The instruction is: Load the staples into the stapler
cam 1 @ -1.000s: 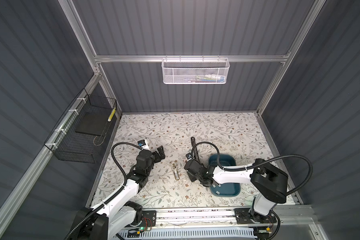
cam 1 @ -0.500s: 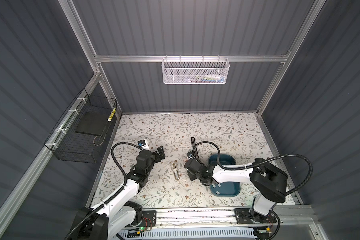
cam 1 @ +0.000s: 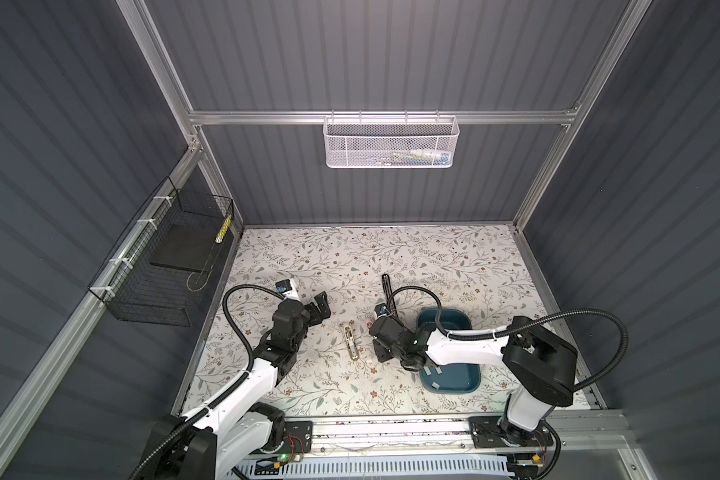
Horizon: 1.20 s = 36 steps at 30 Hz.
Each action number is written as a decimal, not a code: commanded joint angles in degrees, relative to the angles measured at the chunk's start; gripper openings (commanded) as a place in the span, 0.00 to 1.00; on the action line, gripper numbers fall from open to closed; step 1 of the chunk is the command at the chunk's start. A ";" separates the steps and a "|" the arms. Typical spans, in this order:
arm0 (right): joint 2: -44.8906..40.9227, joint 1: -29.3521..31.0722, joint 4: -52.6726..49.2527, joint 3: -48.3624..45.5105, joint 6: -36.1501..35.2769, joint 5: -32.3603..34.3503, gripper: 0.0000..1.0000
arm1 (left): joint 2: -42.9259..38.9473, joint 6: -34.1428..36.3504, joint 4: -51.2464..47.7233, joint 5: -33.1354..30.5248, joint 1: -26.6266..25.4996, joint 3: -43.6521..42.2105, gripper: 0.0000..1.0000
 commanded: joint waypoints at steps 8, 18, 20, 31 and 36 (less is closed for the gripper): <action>-5.53 -2.14 0.22 -3.36 1.42 -2.92 0.17 | -0.63 -0.02 0.50 0.69 0.38 0.42 1.00; -8.60 -2.66 0.87 -3.64 0.46 -3.95 0.17 | -0.51 0.00 0.44 0.70 0.38 0.46 1.00; -7.61 -2.64 -0.18 -3.04 0.46 -3.73 0.21 | -0.57 0.00 0.46 0.70 0.38 0.42 1.00; -1.32 -2.57 -4.22 -0.79 1.20 -2.33 0.26 | -0.16 0.00 0.61 0.81 0.38 0.50 1.00; -0.87 -2.55 -4.49 -0.24 1.18 -2.03 0.21 | 0.07 -0.04 0.65 0.77 0.38 0.51 1.00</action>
